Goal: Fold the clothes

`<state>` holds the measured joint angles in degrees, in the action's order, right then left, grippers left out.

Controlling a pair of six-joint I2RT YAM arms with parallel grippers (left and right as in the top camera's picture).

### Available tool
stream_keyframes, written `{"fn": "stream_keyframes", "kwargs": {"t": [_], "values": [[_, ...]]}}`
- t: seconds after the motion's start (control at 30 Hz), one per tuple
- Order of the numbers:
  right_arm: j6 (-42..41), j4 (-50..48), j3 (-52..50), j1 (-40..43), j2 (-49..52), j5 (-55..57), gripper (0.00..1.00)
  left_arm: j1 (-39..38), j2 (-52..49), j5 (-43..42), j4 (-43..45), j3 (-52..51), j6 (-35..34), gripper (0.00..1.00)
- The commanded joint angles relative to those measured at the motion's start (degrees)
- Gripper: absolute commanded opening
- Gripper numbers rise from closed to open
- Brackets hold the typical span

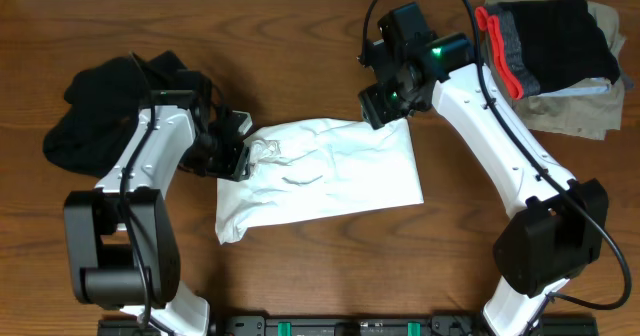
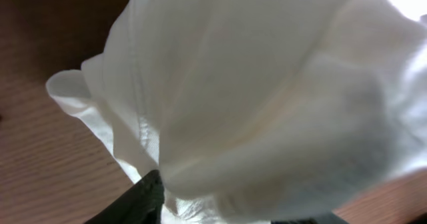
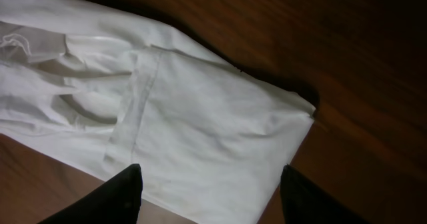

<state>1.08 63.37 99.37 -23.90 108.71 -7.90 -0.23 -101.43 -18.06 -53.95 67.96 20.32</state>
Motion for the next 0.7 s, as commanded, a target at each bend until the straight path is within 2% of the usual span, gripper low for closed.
{"fn": "stream_keyframes", "kwargs": {"t": [0.0, 0.17, 0.33, 0.47, 0.57, 0.67], "values": [[1.29, -0.39, 1.11, 0.26, -0.48, 0.22, 0.65, -0.42, 5.18, -0.35, 0.57, 1.95, 1.95, 0.53], [1.31, -1.31, 1.11, 0.26, -0.48, 0.22, 0.66, -0.39, 11.21, -0.37, 6.82, 2.03, 1.75, 0.53], [1.33, -1.27, 1.11, 0.26, -0.48, 0.44, 0.66, -0.50, 10.78, -0.76, 16.13, 1.51, -3.23, 0.52], [1.33, -1.20, 1.11, 0.26, -0.48, 0.63, 0.64, -1.60, 7.37, -1.36, 20.11, 1.31, -6.14, 0.30], [1.33, -1.22, 1.11, 0.26, -0.48, 0.66, 0.64, -3.30, 4.04, -2.86, 20.04, 1.31, -6.62, 0.06], [1.31, -1.09, 1.11, 0.28, -0.48, 1.57, 0.64, -5.42, 1.77, -6.08, 18.23, 1.31, -7.58, 0.06]]}}
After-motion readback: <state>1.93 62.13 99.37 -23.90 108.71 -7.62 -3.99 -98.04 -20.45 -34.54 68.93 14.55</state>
